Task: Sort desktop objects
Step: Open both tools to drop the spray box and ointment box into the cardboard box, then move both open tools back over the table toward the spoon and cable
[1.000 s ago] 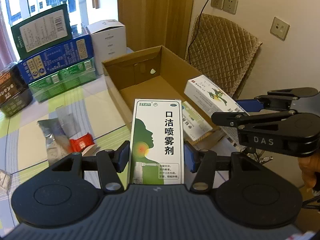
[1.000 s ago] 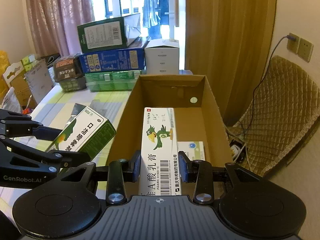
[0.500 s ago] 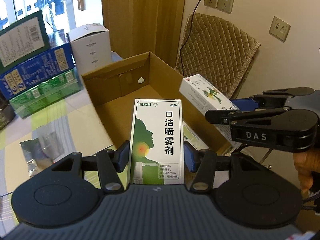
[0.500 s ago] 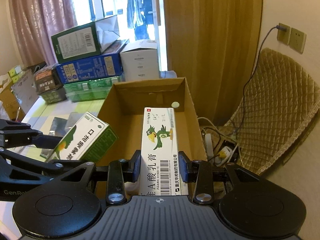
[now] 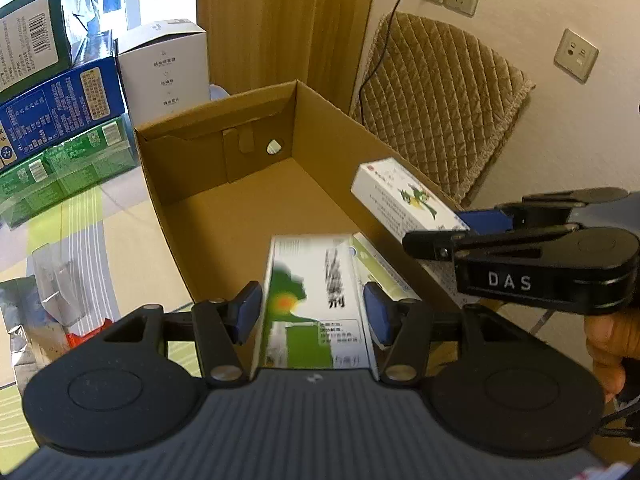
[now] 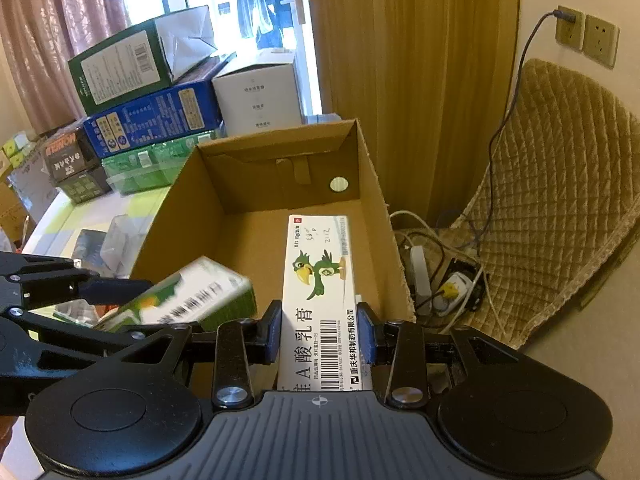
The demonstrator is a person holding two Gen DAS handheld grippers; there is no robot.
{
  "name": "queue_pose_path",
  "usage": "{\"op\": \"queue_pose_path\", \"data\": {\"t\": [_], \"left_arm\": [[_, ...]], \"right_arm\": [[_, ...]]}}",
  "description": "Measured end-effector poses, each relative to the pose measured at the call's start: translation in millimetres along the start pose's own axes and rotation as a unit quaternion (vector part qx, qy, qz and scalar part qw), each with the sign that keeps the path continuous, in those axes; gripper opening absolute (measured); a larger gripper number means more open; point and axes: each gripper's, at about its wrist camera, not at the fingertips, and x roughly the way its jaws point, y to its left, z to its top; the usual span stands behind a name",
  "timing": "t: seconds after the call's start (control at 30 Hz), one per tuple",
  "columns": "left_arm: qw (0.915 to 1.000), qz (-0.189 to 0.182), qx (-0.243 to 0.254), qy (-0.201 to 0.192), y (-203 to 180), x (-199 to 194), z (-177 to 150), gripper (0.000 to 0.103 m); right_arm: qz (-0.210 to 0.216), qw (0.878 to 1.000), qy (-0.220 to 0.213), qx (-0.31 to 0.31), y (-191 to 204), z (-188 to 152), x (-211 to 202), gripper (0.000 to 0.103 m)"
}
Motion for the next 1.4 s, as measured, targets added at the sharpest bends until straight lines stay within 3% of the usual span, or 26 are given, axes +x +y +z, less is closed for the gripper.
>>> {"op": "queue_pose_path", "data": {"t": [0.1,0.4,0.47,0.53,1.1,1.4], "left_arm": [[0.9999,0.003,-0.006,-0.015,5,-6,0,0.057],[0.9984,0.016,-0.032,-0.043,27,-38,-11,0.058],[0.998,0.02,-0.04,-0.045,33,-46,-15,0.061],[0.9973,0.022,-0.051,-0.048,39,-54,-21,0.063],[0.9942,0.049,-0.079,-0.054,66,-116,-67,0.069],[0.9923,0.062,-0.087,-0.061,81,-145,-86,0.075]], "right_arm": [[0.002,1.0,0.002,0.001,0,-1,4,0.035],[0.003,1.0,-0.008,-0.001,11,0,9,0.037],[0.012,1.0,-0.011,0.0,14,2,7,0.054],[0.013,1.0,-0.014,-0.006,18,2,2,0.058],[0.027,0.999,-0.024,-0.041,75,-20,-41,0.061],[0.036,0.997,-0.025,-0.061,105,-35,-54,0.067]]}}
